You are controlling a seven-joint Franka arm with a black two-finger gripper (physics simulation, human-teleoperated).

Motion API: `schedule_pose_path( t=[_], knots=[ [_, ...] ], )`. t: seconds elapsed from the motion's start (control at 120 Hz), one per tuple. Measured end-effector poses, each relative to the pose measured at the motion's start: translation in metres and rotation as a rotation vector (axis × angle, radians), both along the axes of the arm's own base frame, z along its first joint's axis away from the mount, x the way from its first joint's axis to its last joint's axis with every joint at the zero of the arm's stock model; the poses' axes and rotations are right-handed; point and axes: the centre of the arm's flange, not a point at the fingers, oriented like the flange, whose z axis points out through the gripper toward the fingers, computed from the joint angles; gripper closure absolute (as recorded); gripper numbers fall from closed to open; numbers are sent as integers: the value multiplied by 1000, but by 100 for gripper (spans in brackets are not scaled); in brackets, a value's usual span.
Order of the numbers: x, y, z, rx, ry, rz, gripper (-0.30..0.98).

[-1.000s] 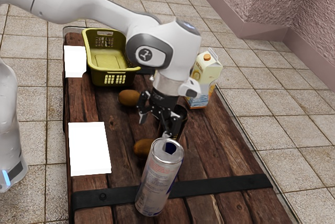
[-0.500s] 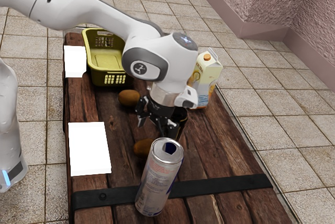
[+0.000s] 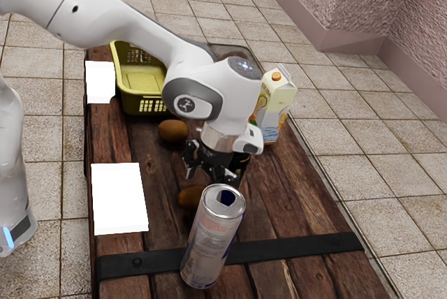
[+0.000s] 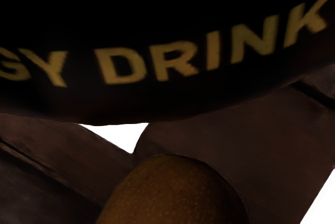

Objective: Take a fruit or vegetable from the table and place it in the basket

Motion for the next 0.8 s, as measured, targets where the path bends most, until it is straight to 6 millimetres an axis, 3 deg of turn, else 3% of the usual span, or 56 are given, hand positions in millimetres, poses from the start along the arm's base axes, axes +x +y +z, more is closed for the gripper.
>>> schedule_pose_path(
  t=[0.233,0.433,0.567,0.8],
  knots=[
    [1,0,-15,-8,5,5,0],
    [-2,-14,-18,-10,-3,-21,0],
    [-3,-15,-19,-8,-1,-24,26],
    [-8,-12,-29,7,14,-24,39]
  ],
)
